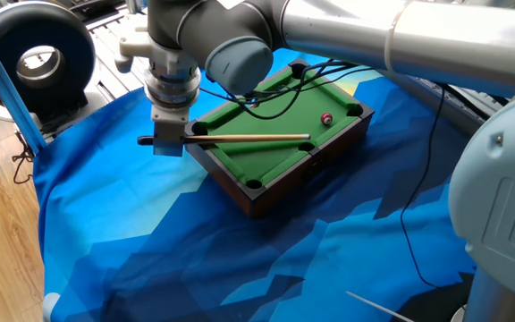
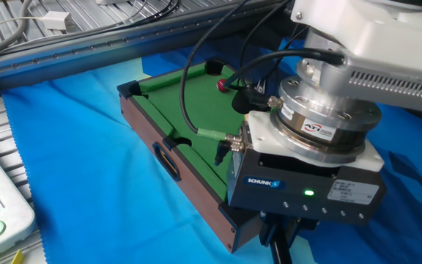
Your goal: Hit the pool ball
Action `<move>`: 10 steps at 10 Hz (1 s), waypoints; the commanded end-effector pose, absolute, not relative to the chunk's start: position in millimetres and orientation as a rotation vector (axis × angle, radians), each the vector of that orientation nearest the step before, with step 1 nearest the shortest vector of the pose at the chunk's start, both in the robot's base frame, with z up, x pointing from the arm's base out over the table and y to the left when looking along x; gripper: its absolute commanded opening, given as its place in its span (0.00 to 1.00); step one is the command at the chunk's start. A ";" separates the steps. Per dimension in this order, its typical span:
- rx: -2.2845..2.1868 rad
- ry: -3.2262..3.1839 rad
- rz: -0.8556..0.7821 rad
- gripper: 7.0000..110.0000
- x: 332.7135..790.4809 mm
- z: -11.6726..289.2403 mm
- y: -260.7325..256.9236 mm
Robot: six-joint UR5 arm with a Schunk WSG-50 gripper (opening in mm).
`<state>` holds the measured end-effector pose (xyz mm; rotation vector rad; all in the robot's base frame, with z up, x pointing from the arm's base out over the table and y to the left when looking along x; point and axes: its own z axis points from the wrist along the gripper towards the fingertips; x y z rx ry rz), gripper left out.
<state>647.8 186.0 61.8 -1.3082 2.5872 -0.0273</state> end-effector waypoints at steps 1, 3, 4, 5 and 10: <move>-1.306 2.541 -0.016 0.00 656.6 65.7 191.2; -1.299 2.547 -0.013 0.00 655.9 65.5 191.2; -1.302 2.541 -0.002 0.00 655.9 65.7 193.4; -1.302 2.542 -0.001 0.00 655.5 65.6 193.4; -1.300 2.546 0.001 0.00 654.8 65.5 193.5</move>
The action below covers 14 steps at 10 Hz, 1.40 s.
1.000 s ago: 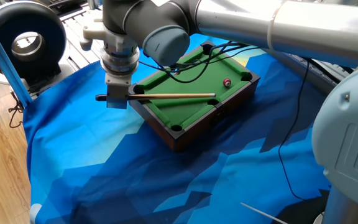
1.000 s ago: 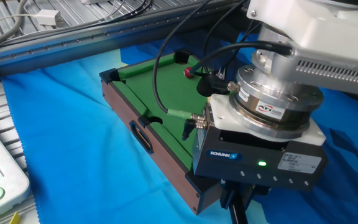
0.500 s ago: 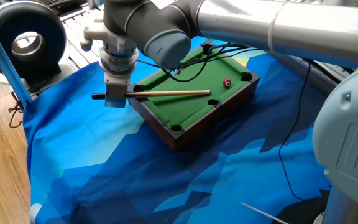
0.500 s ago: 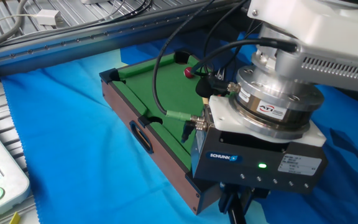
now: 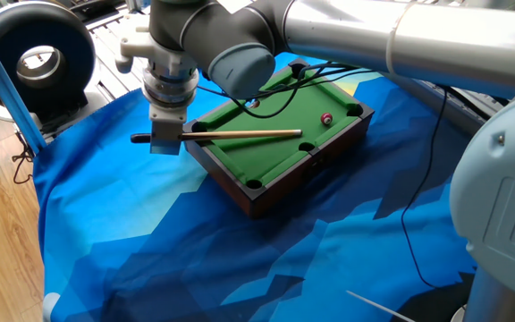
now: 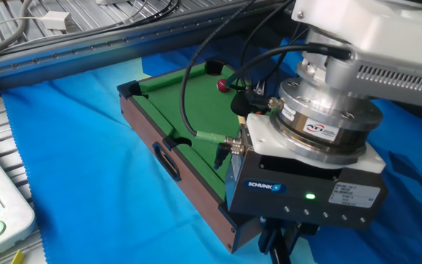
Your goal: Hit the pool ball
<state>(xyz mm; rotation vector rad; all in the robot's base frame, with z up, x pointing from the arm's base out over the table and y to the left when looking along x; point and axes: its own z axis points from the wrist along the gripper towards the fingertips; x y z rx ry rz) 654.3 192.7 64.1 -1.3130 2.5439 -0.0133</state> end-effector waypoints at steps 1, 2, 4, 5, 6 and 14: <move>-1.304 2.544 0.001 0.00 654.8 65.5 193.5; -1.305 2.546 0.002 0.00 654.4 65.4 193.5; -1.305 2.547 0.003 0.00 654.0 65.3 193.5; -1.304 2.549 0.004 0.00 653.7 65.2 193.5; -1.292 2.560 0.019 0.00 651.8 64.9 195.1; -1.321 2.558 0.012 0.00 648.6 65.0 193.1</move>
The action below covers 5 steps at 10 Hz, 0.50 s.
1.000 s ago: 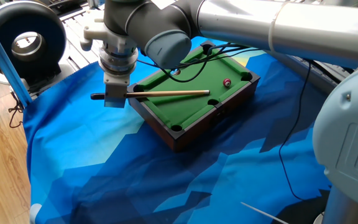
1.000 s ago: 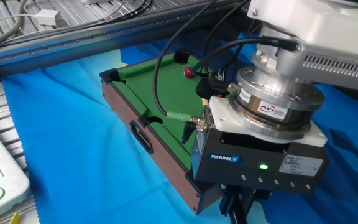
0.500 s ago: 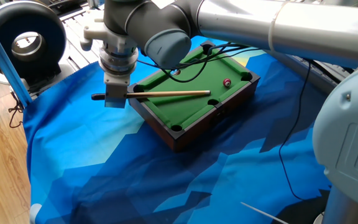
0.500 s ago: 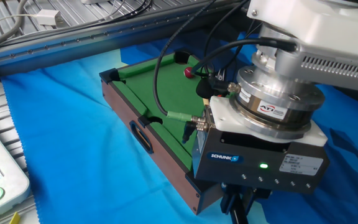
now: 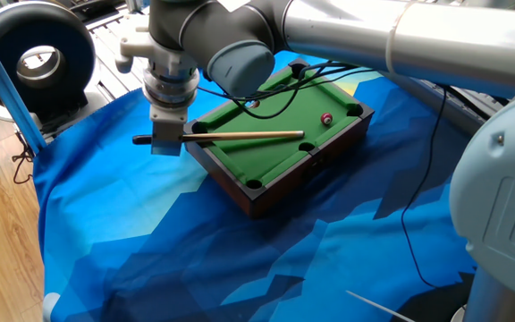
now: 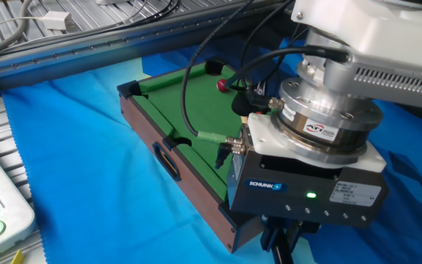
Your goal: Hit the pool ball
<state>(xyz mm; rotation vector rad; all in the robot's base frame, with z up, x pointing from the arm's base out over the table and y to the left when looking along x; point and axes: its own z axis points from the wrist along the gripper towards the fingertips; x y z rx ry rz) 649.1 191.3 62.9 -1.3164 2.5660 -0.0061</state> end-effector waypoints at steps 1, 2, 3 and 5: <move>-1.315 2.558 0.019 0.00 646.2 66.1 194.8; -1.297 2.562 0.015 0.00 643.7 65.8 196.8; -1.285 2.563 0.006 0.00 641.4 64.9 195.5; -1.264 2.570 0.007 0.00 634.3 65.8 189.3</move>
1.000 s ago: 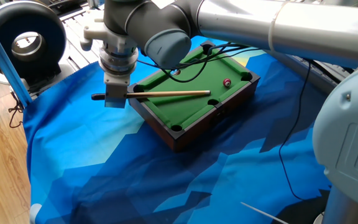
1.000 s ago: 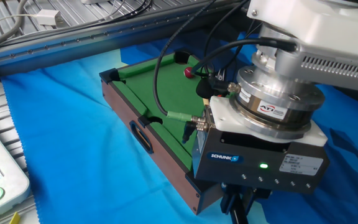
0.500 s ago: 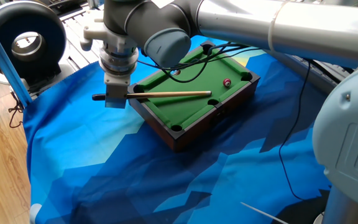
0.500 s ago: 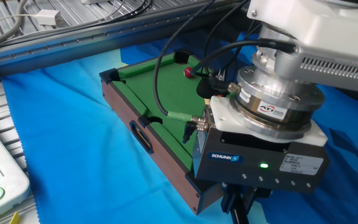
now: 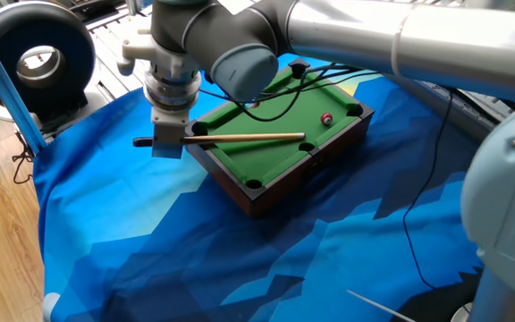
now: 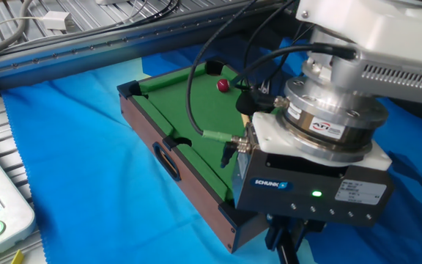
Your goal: Hit the pool ball
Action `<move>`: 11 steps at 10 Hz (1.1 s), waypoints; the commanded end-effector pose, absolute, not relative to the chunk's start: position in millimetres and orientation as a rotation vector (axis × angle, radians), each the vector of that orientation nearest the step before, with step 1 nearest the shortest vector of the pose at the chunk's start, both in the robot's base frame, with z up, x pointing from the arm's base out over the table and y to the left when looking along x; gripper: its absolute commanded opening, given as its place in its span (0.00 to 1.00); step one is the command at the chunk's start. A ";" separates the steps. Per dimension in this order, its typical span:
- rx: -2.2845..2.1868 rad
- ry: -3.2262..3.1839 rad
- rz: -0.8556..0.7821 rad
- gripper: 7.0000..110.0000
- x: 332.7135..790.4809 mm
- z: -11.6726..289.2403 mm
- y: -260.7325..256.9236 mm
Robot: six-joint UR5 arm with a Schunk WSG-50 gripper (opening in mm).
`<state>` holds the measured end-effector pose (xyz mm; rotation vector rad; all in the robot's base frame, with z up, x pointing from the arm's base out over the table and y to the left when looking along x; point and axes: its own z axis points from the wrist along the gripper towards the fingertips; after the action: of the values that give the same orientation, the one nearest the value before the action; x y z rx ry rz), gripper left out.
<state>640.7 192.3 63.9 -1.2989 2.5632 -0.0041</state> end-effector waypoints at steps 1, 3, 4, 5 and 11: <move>-1.248 2.570 0.009 0.00 631.5 65.6 187.5; -1.257 2.572 -0.013 0.00 627.2 65.6 182.6; -1.321 2.529 -0.063 0.00 632.2 66.0 178.3; -1.367 2.468 -0.118 0.00 641.4 68.1 175.7; -1.385 2.427 -0.073 0.00 647.0 60.4 164.2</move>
<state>645.9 170.8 63.0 -1.3953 2.4339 -0.1065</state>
